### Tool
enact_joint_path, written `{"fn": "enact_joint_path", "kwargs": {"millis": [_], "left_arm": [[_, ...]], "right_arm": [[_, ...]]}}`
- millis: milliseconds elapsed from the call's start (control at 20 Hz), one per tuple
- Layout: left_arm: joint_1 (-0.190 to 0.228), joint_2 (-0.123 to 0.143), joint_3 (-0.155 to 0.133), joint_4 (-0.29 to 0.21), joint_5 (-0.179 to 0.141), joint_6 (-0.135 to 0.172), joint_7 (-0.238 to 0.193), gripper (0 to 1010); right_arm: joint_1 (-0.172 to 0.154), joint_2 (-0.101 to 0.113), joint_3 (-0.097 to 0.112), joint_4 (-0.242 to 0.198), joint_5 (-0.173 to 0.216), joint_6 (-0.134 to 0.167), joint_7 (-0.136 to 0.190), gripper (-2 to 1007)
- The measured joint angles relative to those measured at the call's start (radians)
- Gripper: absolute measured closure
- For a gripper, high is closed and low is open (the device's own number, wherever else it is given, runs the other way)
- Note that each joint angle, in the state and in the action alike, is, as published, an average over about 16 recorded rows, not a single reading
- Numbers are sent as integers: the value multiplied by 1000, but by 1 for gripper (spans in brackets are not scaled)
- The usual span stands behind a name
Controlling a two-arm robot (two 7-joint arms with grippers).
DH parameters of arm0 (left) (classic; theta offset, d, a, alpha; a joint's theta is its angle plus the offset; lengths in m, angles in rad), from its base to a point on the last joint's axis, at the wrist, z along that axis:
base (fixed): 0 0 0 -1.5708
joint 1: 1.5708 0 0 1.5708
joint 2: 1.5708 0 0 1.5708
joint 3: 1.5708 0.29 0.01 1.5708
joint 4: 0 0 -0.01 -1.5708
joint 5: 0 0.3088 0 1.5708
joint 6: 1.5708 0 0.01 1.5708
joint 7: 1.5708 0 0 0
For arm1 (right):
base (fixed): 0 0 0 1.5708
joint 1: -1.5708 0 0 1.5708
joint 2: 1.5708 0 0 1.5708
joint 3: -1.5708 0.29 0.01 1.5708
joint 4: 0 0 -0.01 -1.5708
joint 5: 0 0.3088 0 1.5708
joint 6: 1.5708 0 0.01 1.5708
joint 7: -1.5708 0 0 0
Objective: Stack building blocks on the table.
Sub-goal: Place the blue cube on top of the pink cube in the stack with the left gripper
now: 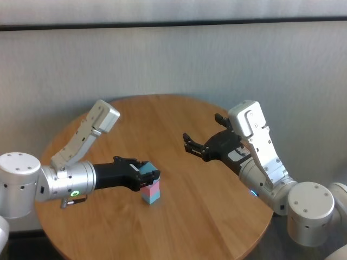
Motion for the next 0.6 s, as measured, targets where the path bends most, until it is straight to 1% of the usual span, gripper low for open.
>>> {"fn": "enact_joint_path", "kwargs": {"millis": [300,600], "left_arm": [[-11,-2,18,20,0,2,19,611],[-17,0,32,31,-6,7,33,611]], "right_arm": [[0,0,0,0,0,0,0,0],[0,0,0,0,0,0,0,0]]}}
